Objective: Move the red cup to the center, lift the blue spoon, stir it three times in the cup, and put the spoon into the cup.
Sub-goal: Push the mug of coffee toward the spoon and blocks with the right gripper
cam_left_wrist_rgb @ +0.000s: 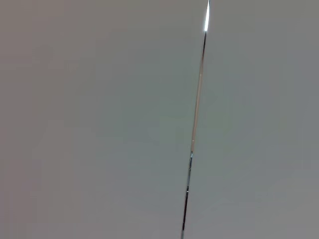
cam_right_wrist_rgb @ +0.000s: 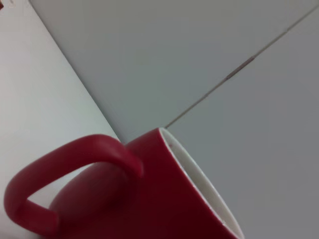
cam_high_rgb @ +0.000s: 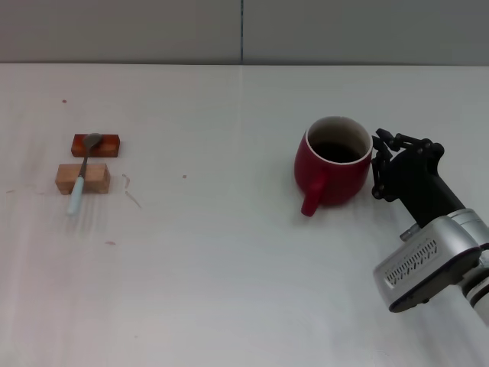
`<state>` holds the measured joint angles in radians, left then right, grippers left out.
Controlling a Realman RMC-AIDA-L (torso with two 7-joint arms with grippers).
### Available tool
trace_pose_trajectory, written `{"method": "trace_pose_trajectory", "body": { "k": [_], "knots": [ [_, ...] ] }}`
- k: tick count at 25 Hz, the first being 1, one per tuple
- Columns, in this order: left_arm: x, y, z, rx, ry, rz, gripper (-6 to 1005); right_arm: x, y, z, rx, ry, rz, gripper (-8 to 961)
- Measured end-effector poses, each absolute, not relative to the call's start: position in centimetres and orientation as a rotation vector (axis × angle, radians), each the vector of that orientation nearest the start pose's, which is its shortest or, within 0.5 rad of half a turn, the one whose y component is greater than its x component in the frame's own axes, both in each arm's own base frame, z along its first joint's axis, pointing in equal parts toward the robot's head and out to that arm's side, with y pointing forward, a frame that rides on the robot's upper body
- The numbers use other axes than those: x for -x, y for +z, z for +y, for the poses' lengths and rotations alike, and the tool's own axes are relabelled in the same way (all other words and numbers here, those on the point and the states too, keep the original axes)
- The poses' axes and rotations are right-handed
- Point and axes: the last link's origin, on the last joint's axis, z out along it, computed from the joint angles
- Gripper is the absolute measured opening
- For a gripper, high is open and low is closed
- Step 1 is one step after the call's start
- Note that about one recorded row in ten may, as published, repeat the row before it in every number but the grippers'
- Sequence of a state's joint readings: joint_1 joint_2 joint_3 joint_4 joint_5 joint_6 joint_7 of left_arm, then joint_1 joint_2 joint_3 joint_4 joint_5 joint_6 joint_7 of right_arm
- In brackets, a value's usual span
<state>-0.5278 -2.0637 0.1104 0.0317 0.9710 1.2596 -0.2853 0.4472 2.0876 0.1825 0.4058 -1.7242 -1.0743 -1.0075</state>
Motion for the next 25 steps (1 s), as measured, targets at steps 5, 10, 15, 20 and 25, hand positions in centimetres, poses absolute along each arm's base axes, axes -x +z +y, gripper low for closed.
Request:
{"method": "trace_pose_trajectory", "body": {
  "k": [5,10,15,20,25],
  "knots": [
    [35.2,6.5,35.0,1.214,-0.803,-0.579,811,-27.7,-10.3,30.3,1.89,0.049,-0.285,90],
    [35.0,6.6,35.2,1.217,-0.813,-0.57,810,-27.0,-10.9,30.4,1.914,0.067,-0.279,89],
    [34.9,6.6,35.2,1.217,-0.817,-0.565,810,-26.3,-11.4,30.4,1.935,0.089,-0.274,89],
    [34.9,6.6,35.1,1.22,-0.817,-0.563,809,-25.5,-11.9,30.5,1.955,0.112,-0.278,90],
    [34.9,6.6,35.0,1.22,-0.818,-0.562,808,-24.9,-12.4,30.4,1.977,0.13,-0.28,90]
  ]
}}
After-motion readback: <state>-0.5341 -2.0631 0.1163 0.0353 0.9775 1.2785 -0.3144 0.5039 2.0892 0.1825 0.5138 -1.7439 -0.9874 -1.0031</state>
